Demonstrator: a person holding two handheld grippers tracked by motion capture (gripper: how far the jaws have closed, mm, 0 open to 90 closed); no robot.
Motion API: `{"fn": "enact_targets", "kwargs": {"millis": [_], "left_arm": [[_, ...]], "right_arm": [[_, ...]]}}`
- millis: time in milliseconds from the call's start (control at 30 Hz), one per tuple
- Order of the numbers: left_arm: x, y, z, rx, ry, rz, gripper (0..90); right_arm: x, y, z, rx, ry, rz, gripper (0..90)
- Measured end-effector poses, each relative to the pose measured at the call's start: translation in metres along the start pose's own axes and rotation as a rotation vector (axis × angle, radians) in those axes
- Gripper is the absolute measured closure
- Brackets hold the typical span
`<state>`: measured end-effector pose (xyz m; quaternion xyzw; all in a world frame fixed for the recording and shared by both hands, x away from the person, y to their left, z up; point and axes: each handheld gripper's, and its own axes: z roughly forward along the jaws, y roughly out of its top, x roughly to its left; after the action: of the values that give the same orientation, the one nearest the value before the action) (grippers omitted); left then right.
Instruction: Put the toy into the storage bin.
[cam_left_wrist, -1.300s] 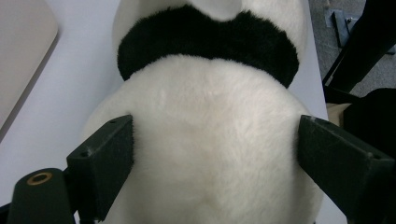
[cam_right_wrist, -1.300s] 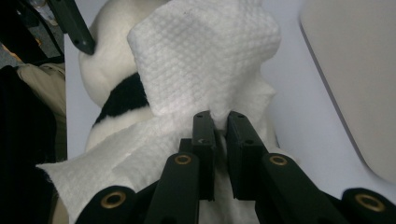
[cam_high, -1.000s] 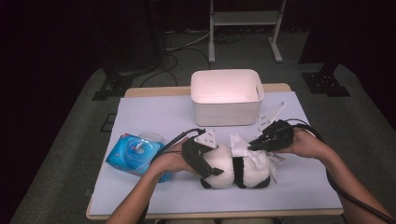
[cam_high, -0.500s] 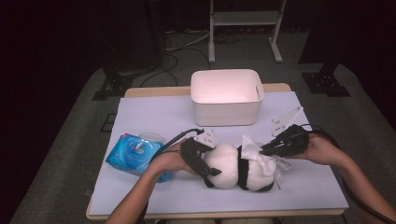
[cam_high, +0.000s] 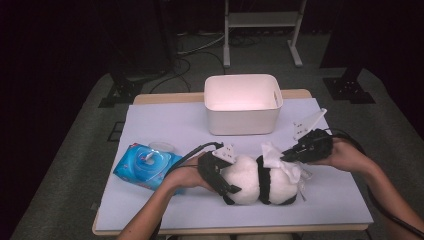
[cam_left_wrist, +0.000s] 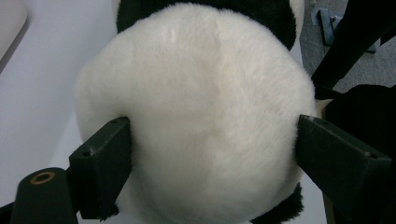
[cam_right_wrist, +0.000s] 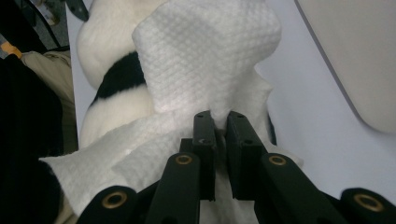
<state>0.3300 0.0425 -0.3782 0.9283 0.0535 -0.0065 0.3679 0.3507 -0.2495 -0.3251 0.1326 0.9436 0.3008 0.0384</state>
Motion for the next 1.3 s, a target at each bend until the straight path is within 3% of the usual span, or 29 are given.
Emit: {"fn": "enact_targets", "kwargs": {"millis": [200,333,567,700,800,1000,1200,1300], "left_arm": [[-0.006,0.004,0.005,0.006,-0.011,0.017,13.7],[-0.007,0.002,0.005,-0.007,-0.015,0.012,14.2],[-0.003,0.001,0.003,-0.008,-0.01,0.011,14.3],[-0.003,0.0,0.006,-0.029,-0.013,-0.012,14.2],[-0.005,0.004,0.01,-0.025,-0.019,-0.005,14.3],[-0.007,0.013,0.018,-0.02,-0.023,0.003,14.2],[-0.01,0.022,0.028,-0.039,-0.033,0.015,14.2],[-0.01,0.023,0.028,-0.018,-0.026,0.03,13.9]], "right_arm": [[0.0,0.022,0.021,0.012,0.031,-0.036,81.7],[-0.002,0.024,0.025,0.02,0.035,-0.038,81.7],[-0.007,-0.003,0.005,0.011,-0.008,0.023,81.8],[-0.004,-0.02,-0.009,-0.001,-0.031,0.045,81.9],[0.001,-0.025,-0.015,-0.012,-0.039,0.049,81.9],[0.013,-0.018,-0.011,-0.019,-0.024,0.002,81.7],[0.03,0.005,0.011,-0.018,0.035,-0.078,81.6],[0.038,0.014,0.022,-0.022,0.055,-0.105,81.7]]}}
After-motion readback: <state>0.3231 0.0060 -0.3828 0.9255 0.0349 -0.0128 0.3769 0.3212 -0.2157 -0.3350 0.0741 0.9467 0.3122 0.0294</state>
